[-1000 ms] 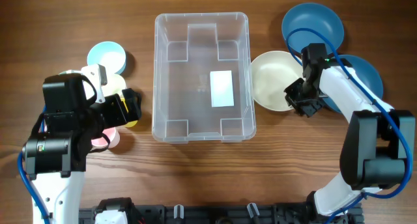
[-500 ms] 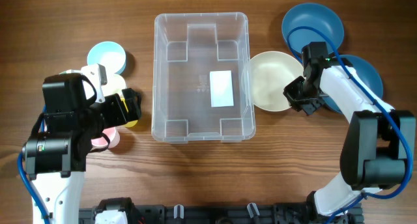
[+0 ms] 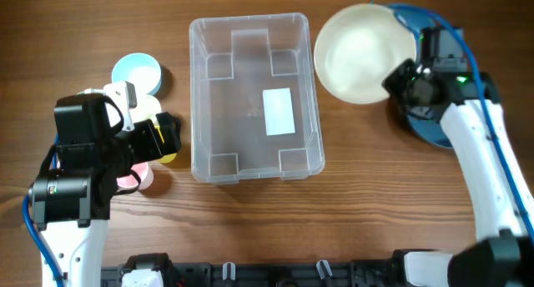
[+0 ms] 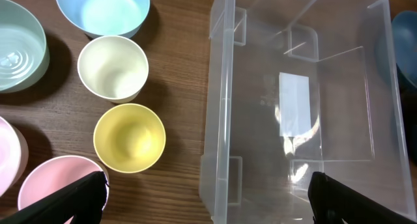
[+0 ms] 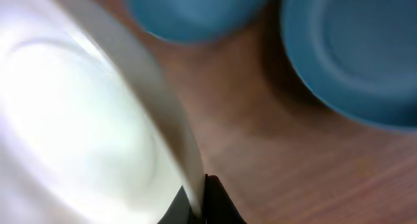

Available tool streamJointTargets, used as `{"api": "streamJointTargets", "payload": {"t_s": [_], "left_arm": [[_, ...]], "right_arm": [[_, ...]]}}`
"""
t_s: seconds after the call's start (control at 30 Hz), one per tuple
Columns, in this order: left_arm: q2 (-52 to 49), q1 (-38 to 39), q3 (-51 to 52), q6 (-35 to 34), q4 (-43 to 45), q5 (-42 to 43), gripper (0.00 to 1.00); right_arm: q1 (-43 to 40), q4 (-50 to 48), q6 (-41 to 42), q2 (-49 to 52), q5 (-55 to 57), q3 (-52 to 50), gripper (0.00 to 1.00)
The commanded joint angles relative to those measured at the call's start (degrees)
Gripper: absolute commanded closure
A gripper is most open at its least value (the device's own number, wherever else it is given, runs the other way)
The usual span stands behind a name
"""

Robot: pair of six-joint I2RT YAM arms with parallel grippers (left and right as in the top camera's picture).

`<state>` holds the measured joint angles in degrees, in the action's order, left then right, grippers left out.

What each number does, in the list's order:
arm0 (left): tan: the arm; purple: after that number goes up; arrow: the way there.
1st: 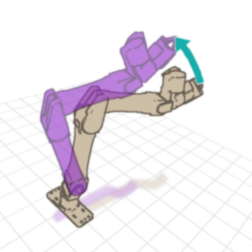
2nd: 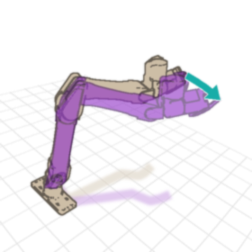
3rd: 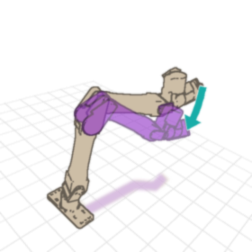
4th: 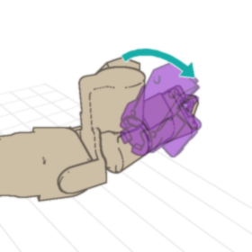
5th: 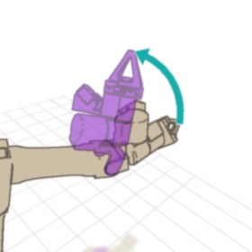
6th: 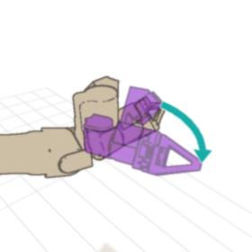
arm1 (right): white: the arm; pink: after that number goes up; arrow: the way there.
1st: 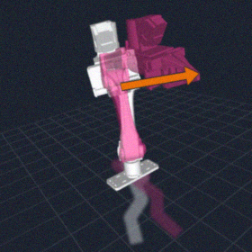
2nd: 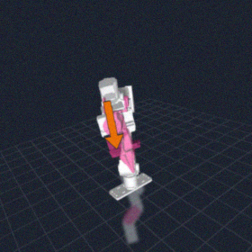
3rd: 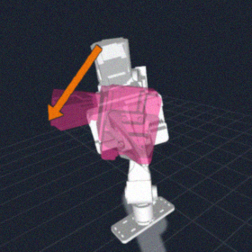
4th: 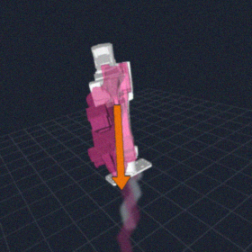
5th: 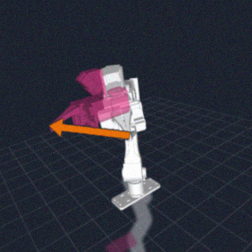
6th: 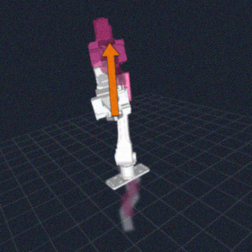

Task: Pack container
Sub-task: 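Carry the cream plate into the clear bin and release it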

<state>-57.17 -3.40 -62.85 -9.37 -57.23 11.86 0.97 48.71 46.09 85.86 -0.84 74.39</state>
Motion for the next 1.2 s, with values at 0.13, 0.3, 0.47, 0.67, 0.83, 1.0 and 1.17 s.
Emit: {"api": "streamJointTargets", "payload": {"t_s": [0.13, 0.3, 0.47, 0.67, 0.83, 1.0, 1.17], "left_arm": [[-0.1, -0.3, -1.1, -0.1, 0.4, 0.1, 0.0], [-0.1, -0.3, -1.1, -0.1, 0.9, 0.1, 0.0], [-0.1, -0.3, -1.1, -0.1, 0.8, 0.1, 0.0], [-0.1, -0.3, -1.1, -0.1, 0.8, 0.1, 0.0], [-0.1, -0.3, -1.1, -0.1, 0.9, 0.1, 0.0], [-0.1, -0.3, -1.1, -0.1, 0.8, 0.1, 0.0], [-0.1, -0.3, -1.1, -0.1, 0.8, 0.1, 0.0]], "right_arm": [[5.5, -2.7, -16.0, -4.7, -10.9, 14.8, 0.96], [19.6, -2.5, -27.3, -1.5, -10.2, 19.2, 0.96], [24.6, -0.9, -32.6, 10.6, -5.5, 23.8, 0.96], [24.5, 7.5, -34.1, 30.8, -3.0, 40.1, 0.96], [23.1, 4.4, -30.4, 38.1, -2.8, 40.2, 0.96], [21.7, 0.4, -29.3, 39.1, -2.6, 40.2, 0.89], [21.7, 0.2, -28.9, 39.1, -2.6, 40.2, 0.7]]}}
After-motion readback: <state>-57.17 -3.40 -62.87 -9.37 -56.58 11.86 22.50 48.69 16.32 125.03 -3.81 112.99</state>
